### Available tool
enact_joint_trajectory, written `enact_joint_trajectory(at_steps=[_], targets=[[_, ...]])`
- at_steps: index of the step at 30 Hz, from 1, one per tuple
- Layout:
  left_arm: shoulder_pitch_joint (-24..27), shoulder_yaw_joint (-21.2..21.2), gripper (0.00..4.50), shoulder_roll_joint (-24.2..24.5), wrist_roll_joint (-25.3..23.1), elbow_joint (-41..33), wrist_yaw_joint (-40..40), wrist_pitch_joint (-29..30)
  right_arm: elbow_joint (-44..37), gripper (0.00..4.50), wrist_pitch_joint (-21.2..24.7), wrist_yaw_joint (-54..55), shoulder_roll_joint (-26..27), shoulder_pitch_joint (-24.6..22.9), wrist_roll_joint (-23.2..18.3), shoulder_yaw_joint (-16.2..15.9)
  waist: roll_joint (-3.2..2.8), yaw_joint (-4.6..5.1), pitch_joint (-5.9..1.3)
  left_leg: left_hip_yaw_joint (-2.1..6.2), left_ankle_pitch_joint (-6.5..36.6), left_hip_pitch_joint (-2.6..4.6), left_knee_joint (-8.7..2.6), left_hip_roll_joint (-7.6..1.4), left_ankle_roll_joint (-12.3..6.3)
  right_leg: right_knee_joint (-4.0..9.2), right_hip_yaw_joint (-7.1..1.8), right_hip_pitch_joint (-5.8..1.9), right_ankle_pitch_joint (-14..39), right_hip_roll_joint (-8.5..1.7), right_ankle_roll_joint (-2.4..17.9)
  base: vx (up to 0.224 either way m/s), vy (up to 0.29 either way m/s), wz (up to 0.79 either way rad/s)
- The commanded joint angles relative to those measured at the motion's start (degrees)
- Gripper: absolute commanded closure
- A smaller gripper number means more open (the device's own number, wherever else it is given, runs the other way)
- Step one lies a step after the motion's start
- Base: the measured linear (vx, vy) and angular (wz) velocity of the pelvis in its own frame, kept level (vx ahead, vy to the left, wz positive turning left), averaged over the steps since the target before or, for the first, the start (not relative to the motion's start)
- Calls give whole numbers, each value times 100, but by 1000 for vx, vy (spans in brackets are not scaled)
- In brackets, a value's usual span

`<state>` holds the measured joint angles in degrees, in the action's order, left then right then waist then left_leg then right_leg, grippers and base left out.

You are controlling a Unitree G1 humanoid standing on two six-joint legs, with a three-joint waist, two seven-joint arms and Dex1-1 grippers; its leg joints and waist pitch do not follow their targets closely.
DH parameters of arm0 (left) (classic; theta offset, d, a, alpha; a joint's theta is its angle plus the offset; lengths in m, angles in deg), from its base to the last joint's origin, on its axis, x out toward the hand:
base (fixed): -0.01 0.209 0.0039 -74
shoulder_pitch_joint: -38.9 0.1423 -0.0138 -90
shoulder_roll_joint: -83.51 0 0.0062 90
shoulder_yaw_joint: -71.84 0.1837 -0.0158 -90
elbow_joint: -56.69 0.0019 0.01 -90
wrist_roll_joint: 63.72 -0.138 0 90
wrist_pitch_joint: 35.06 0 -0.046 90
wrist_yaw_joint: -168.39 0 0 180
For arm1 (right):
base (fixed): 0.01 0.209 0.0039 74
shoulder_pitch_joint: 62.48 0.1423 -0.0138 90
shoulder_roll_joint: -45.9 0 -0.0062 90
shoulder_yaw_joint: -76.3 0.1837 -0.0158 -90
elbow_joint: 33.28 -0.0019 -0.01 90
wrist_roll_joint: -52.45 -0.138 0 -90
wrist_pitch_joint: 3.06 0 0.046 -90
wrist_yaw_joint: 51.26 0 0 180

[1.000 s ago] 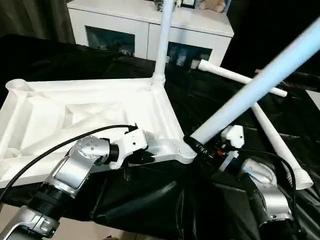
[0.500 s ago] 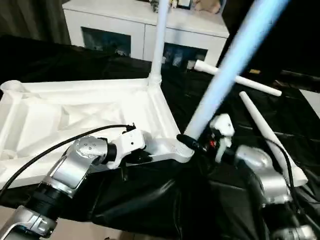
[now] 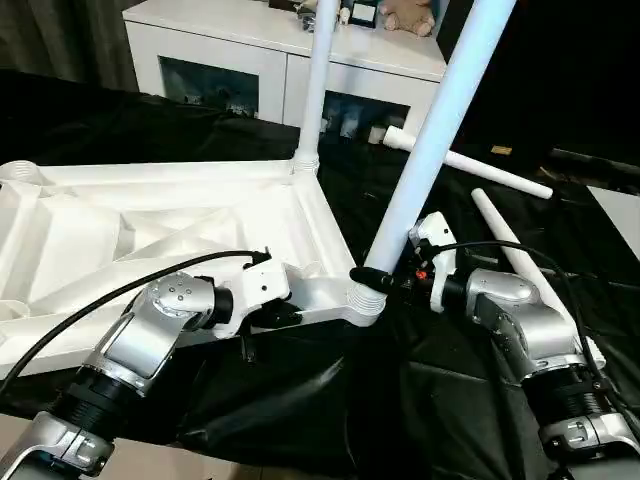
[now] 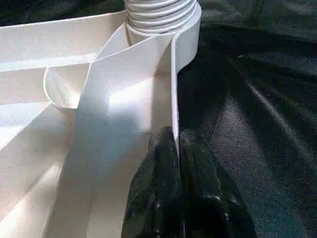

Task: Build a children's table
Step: Insert table leg to table base

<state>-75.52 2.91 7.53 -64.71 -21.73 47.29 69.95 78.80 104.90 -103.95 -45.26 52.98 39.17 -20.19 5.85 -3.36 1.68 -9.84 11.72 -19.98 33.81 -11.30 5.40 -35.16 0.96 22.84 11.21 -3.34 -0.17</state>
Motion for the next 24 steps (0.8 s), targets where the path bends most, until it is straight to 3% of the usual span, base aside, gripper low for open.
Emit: enact_joint_trajectory(at_steps=[1,2,4,5,6,7,8,10,11,13,14,15,17,18,21,22,24], targets=[[-197,-240,450,-70,77,-331,-223,-152,632,266,244,246,176,-462,77,-72,-173,-8,-181,62,1841,43,-516,-195,176,478,-184,-112,1770,-376,904,0,0,0],[-192,-268,450,-73,85,-329,-246,-174,456,266,47,424,344,-435,-233,305,-185,-3,-183,69,1872,43,-527,-198,195,477,-184,-115,1751,-375,905,0,0,0],[-193,-304,450,-81,94,-326,-260,-202,182,266,-4,474,480,-398,-604,651,-203,0,-187,73,1885,36,-535,-193,213,467,-188,-120,1643,-370,926,0,0,0],[-205,-368,450,-104,137,-321,-265,-288,-269,266,15,464,560,-315,-994,968,-224,5,-203,78,1836,32,-537,-202,187,443,-174,-137,1437,-355,993,0,0,0],[-205,-368,450,-104,137,-321,-265,-288,-269,266,15,464,560,-315,-994,968,-224,5,-203,78,1836,32,-537,-202,187,443,-174,-137,1437,-355,993,0,0,0],[-214,-478,450,-156,291,-362,-234,-366,-730,266,177,384,516,-195,-1287,1128,-210,10,-226,72,1684,21,-515,-201,158,412,-163,-162,1237,-357,1050,0,0,0],[-214,-478,450,-156,291,-362,-234,-366,-730,266,177,384,516,-195,-1287,1128,-170,-13,-258,43,1225,-3,-464,-184,33,359,-168,-211,786,-350,1127,0,0,0],[-221,-597,450,-162,429,-438,-210,-432,-1175,266,407,318,386,21,-1504,1222,-250,-40,-289,-1,216,-46,-384,-153,-240,234,-177,-236,-470,-325,1346,0,0,0],[-225,-639,450,-162,452,-451,-233,-466,-1278,266,456,293,337,82,-1521,1220,-253,-41,-294,-10,102,-52,-375,-148,-291,210,-170,-239,-691,-312,1391,0,0,0],[-284,-978,450,-263,949,-529,-129,-167,-1546,266,670,108,143,221,-1491,1088,-219,-43,-269,-53,10,-69,-347,-118,-404,189,-175,-250,-928,-293,1493,0,0,0],[-312,-1143,422,-316,1163,-578,-107,-46,-1615,266,728,49,63,240,-1444,1005,-230,-60,-259,-58,50,-78,-344,-110,-419,195,-180,-261,-830,-302,1504,0,0,0],[-459,-1683,406,-469,1813,-717,-134,268,-1755,266,910,-169,-193,286,-1263,710,-227,-69,-257,-64,88,-71,-343,-121,-415,197,-181,-251,-779,-315,1531,0,0,0],[-639,-2167,392,-572,2460,-825,-156,633,-1807,266,1050,-332,-421,341,-1079,435,-254,-109,-240,-70,257,-50,-343,-142,-282,211,-168,-236,-630,-316,1691,0,0,0],[-658,-2213,387,-579,2527,-835,-156,671,-1810,266,1068,-344,-442,347,-1061,407,-260,-109,-234,-74,367,-31,-343,-151,-231,205,-152,-210,-508,-298,1708,0,0,0],[-899,-2715,363,-672,3349,-1006,-176,1155,-1871,266,1407,-456,-682,419,-943,53,-145,-96,-176,-73,662,-43,-360,-137,-112,253,-157,-237,169,-306,1512,0,0,0],[-957,-2796,351,-715,3588,-1108,-176,1312,-1885,266,1515,-499,-716,438,-964,-38,-133,-103,-159,-73,741,-33,-366,-148,-97,294,-166,-216,496,-315,1408,0,0,0],[-1045,-2849,336,-840,3871,-1275,-276,1497,-1899,266,1590,-520,-716,470,-945,-162,-160,-127,-175,-74,717,-12,-356,-155,-27,281,-170,-200,651,-316,1327,0,0,0]])
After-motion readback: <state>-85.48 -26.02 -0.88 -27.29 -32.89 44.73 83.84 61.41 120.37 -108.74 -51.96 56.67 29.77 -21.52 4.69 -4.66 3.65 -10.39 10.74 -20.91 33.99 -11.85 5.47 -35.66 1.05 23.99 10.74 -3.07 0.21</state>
